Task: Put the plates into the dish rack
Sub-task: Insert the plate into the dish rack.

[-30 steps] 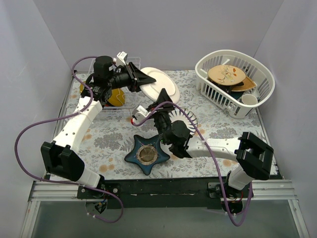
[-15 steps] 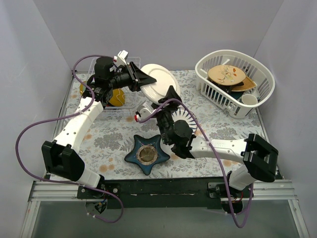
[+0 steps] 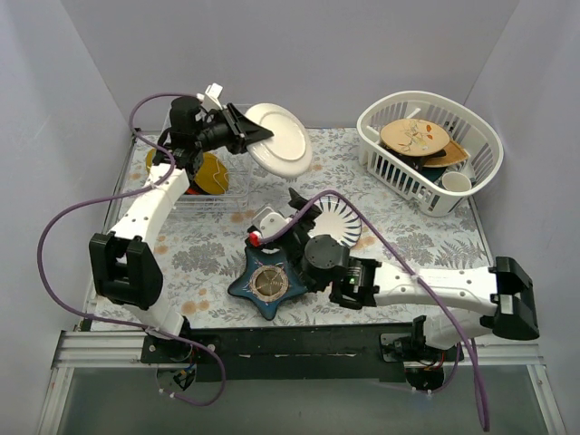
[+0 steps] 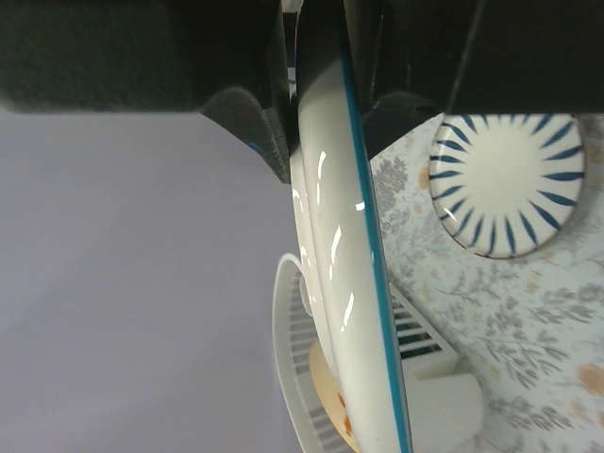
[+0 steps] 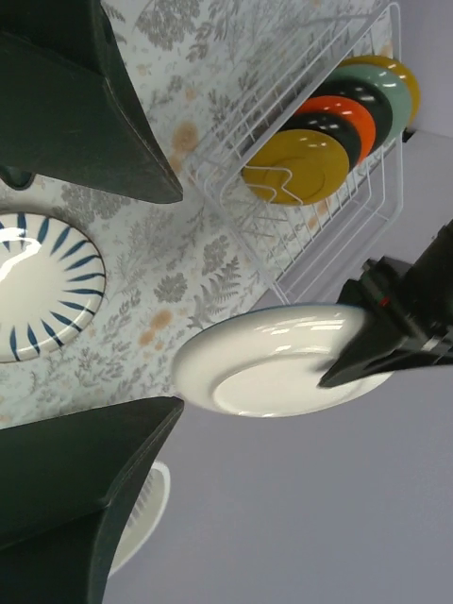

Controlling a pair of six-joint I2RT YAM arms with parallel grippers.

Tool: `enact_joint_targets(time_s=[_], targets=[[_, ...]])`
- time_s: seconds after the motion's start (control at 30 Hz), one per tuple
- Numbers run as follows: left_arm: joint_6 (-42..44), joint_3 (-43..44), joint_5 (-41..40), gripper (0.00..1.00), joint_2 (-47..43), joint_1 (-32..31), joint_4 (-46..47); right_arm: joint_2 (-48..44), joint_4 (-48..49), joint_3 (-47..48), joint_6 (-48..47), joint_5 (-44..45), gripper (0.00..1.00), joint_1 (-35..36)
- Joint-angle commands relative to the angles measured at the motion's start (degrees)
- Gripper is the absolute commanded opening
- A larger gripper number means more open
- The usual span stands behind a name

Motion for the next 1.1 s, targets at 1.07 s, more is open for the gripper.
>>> enact_joint_targets(time_s=[1.07], targets=[[36.96, 2.25, 2.76, 0.00, 9.20, 27.29, -2.84, -19.46, -35.29, -3.32, 37.38, 2.33, 0.92, -3.28]])
